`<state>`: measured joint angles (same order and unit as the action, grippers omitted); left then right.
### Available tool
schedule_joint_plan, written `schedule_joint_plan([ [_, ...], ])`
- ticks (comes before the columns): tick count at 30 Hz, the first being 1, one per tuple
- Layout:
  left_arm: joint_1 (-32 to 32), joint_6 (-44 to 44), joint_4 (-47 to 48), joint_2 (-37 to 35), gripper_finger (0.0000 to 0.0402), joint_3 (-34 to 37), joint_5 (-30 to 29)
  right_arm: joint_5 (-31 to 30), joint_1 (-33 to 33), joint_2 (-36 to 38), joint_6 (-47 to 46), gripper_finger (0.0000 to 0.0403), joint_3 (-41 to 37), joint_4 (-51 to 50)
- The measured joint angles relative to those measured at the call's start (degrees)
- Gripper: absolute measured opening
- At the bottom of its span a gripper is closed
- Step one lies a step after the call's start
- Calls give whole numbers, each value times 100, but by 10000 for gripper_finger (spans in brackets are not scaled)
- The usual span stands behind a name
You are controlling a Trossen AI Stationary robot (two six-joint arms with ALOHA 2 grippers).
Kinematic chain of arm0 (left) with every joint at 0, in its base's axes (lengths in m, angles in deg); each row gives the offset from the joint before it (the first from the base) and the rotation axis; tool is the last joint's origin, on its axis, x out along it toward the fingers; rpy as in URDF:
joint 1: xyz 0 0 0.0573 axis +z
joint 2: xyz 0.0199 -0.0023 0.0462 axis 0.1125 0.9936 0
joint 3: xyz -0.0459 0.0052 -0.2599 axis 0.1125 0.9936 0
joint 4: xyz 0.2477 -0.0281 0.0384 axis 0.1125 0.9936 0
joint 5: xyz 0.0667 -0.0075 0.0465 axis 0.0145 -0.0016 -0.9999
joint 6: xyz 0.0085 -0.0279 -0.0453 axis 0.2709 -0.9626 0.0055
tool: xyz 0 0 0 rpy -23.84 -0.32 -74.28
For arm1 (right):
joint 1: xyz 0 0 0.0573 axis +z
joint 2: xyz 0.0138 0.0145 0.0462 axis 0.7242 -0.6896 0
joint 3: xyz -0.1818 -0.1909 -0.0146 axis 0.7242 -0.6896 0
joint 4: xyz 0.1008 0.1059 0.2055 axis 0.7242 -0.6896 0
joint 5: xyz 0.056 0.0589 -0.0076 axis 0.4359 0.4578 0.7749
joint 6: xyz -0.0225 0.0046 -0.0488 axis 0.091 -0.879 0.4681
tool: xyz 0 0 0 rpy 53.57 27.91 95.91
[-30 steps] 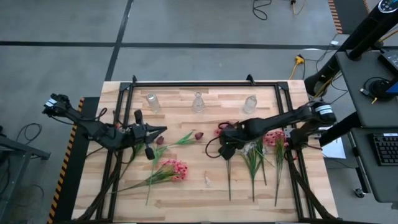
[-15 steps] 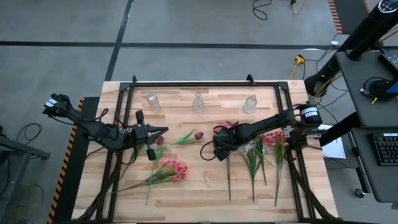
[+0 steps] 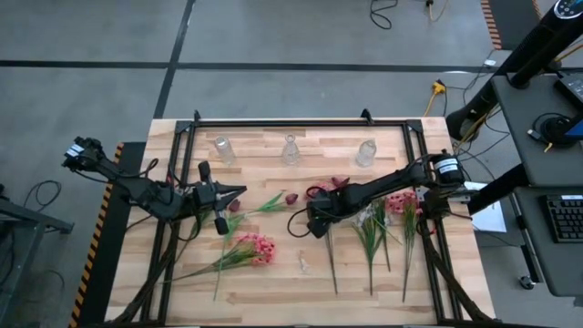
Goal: Sort flowers into vase by color
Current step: Put the middle pink flowers into the middle transparent vase
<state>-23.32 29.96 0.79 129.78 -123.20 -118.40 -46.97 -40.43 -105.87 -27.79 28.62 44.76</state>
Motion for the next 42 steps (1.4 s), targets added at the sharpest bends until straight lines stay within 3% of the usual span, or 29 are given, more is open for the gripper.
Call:
schedule_joint_plan([
  [5,0,0,0,0,0,2,0,-100,0,0,168,220,0,-5],
  [15,0,20,-2,0,0,4,0,-132,0,1,263,89,0,3],
  [21,0,20,-2,0,0,4,0,-132,2,134,256,35,-2,19],
  [33,2,-6,-2,15,0,15,7,-211,-105,1297,597,13,310,49],
  [38,4,25,2,65,0,16,11,-340,-450,1913,1541,13,332,424],
  [42,7,221,3,92,0,-110,9,-465,-754,2244,2752,13,82,1731],
])
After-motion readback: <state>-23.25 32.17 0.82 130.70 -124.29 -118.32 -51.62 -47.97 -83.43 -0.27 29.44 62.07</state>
